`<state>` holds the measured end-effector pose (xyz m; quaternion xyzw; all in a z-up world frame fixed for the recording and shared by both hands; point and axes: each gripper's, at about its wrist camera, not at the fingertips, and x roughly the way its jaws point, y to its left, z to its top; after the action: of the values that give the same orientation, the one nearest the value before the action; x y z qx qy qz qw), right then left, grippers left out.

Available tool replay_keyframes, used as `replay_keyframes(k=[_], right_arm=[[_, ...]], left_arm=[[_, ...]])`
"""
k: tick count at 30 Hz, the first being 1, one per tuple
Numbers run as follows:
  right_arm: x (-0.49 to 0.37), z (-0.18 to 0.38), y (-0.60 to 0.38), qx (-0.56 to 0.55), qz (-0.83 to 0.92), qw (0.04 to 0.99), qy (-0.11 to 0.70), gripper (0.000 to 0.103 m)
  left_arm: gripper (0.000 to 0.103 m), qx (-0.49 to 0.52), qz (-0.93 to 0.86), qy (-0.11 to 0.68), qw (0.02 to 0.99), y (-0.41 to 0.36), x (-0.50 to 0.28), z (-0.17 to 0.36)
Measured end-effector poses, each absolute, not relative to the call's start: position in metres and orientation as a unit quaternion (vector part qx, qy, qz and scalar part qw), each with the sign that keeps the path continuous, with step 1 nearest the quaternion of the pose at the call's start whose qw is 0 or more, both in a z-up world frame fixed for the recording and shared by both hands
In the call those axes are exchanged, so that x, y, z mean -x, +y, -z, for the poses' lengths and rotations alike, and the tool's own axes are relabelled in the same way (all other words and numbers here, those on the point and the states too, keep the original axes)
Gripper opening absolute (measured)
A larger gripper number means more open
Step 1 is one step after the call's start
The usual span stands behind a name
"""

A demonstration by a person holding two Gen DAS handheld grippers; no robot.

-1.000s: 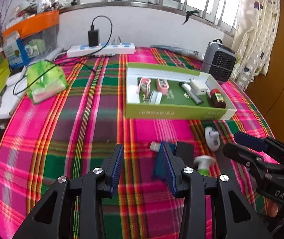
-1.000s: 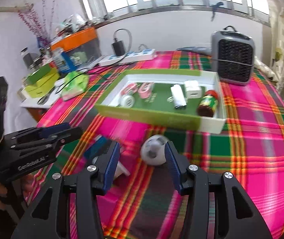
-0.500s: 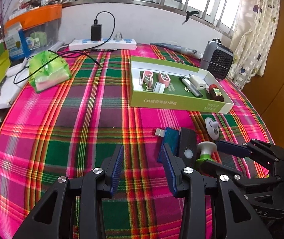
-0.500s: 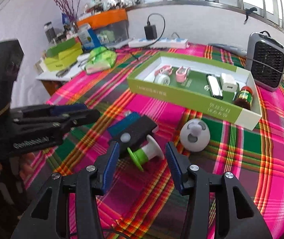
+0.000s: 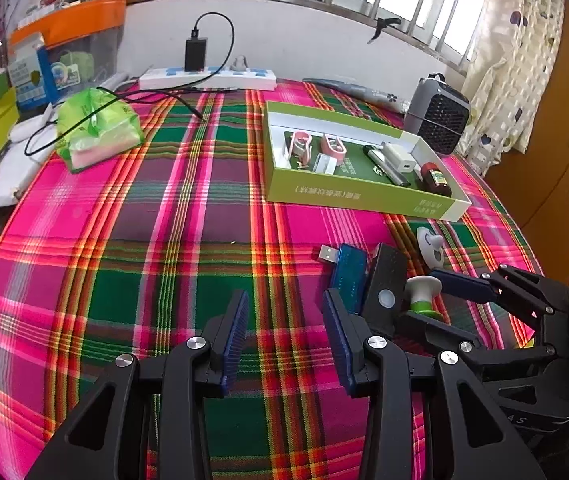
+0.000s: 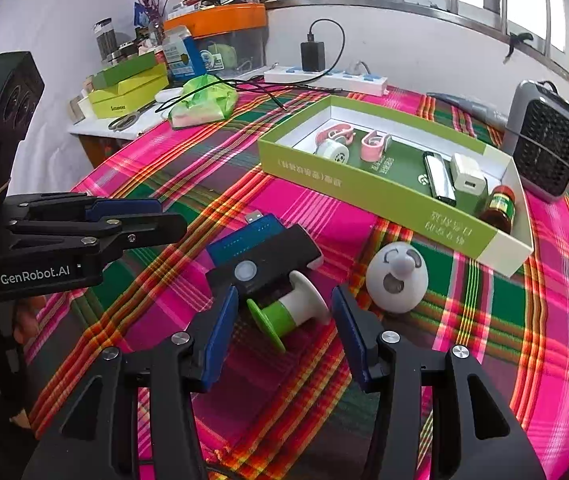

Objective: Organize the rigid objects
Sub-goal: 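Withdraw both tools from the box toward the remaining items, then move the left gripper around the black remote while the right approaches the green spool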

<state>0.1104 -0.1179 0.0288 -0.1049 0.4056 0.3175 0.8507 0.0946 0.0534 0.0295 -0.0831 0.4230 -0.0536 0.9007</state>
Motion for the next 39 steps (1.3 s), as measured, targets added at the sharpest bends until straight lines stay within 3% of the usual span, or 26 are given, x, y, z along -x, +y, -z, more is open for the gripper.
replay_keyframes(k=[9, 12, 39], right_arm=[[-0.112, -0.026, -0.123, 0.098, -0.309, 0.85, 0.416, 0.05], [-0.111, -0.027, -0.126, 0.091, -0.313, 0.849, 0.415, 0.044], [-0.1, -0.037, -0.166, 0.059, -0.269, 0.87, 0.409, 0.044]], left_arm=[[0.038, 0.083, 0.055, 0.423, 0.901, 0.052, -0.095, -0.03], [0.038, 0.081, 0.057, 0.424, 0.9, 0.049, -0.095, -0.031], [0.038, 0.031, 0.124, 0.435, 0.891, -0.005, -0.108, -0.029]])
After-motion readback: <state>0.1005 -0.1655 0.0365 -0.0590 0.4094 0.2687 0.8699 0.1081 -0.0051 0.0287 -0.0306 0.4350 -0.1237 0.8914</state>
